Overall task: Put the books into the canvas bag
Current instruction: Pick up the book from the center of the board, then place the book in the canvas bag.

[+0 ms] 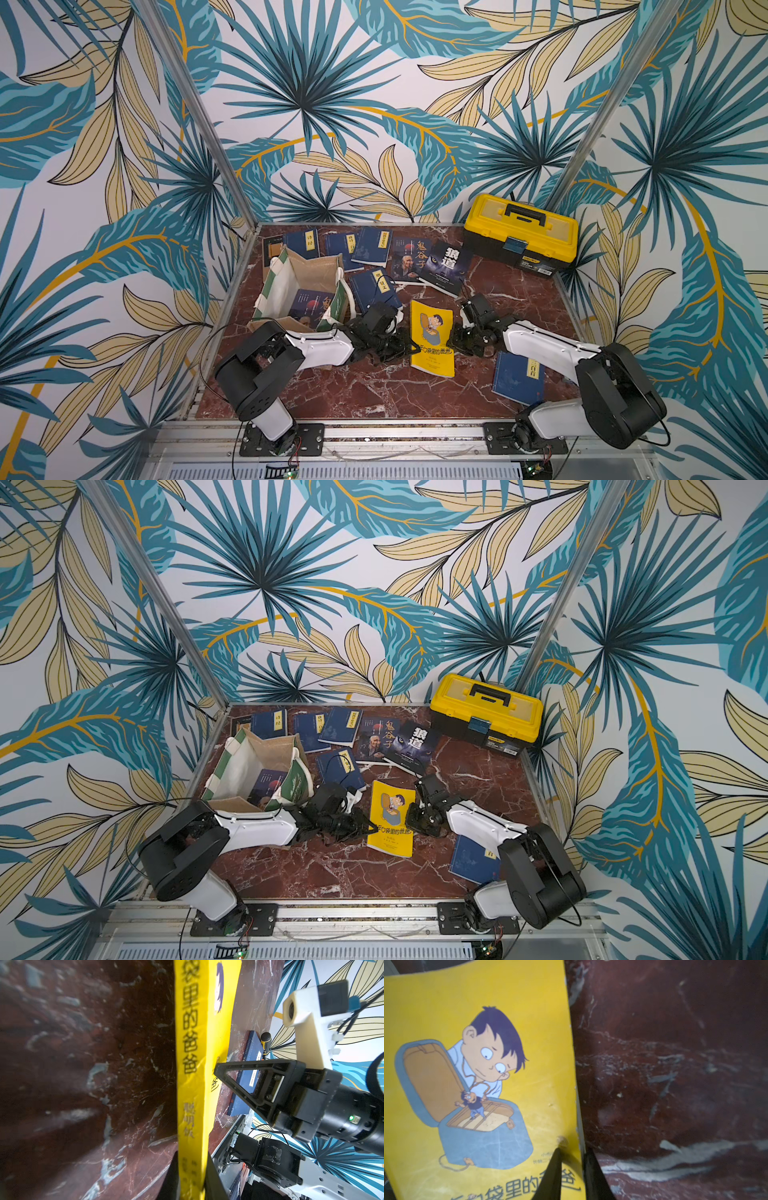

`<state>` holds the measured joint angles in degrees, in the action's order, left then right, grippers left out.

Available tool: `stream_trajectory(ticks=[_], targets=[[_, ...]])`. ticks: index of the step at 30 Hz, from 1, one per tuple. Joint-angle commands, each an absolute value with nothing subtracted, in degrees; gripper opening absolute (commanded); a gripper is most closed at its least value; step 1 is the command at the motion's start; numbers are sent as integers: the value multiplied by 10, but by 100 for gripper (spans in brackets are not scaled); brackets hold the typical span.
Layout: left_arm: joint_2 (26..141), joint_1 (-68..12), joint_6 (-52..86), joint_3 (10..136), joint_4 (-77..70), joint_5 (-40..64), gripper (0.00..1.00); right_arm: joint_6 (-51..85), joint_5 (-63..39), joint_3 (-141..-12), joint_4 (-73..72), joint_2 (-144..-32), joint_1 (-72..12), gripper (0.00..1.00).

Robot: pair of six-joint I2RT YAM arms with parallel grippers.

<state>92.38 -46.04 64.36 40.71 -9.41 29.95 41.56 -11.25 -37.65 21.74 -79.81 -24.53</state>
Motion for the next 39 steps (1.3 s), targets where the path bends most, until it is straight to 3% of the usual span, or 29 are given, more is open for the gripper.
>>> stream_trajectory(ticks=[1, 7, 10, 17, 27, 39], targets=[[858, -459, 576, 466, -26, 321, 0, 404, -133, -379, 275, -770, -253, 27], [754, -452, 416, 575, 307, 219, 0, 415, -126, -430, 339, -689, -255, 43], [702, -442, 377, 614, 395, 175, 0, 428, -112, -457, 364, -645, -258, 49], [555, -436, 328, 648, 470, 42, 0, 446, -68, -536, 400, -633, -291, 51], [389, -435, 251, 730, 558, -143, 0, 466, 6, -703, 346, -797, -421, 53], [316, -434, 199, 776, 559, -291, 0, 427, -71, -1085, 368, -1093, -500, 58]])
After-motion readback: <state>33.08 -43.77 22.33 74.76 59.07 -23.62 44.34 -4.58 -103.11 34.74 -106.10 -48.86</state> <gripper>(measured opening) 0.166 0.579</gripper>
